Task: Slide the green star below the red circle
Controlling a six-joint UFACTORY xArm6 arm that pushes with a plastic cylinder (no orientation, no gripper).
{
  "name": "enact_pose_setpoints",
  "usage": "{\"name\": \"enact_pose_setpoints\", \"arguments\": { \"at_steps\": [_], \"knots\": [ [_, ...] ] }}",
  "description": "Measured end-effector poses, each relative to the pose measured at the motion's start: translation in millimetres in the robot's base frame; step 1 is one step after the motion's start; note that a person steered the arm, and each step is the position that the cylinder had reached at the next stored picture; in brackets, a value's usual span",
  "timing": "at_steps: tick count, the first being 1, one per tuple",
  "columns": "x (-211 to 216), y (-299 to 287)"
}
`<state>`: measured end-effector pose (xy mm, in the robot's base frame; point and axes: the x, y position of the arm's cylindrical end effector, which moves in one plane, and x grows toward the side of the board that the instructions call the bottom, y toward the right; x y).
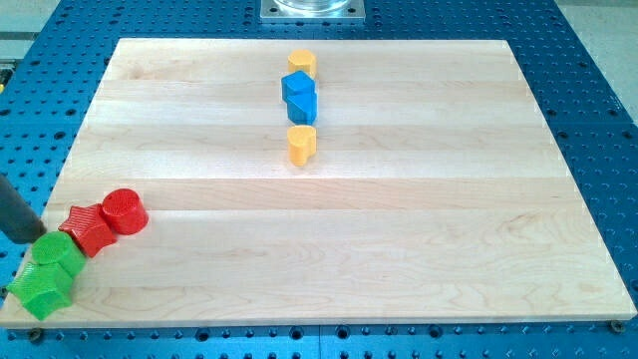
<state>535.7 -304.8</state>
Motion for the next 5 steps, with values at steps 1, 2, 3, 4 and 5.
{"name": "enact_pose_setpoints", "arguments": {
  "at_steps": [1, 2, 3, 4, 5],
  "knots": [
    [61, 0],
    [81, 3],
    [81, 3],
    [82, 14],
    [82, 53]
  ]
}}
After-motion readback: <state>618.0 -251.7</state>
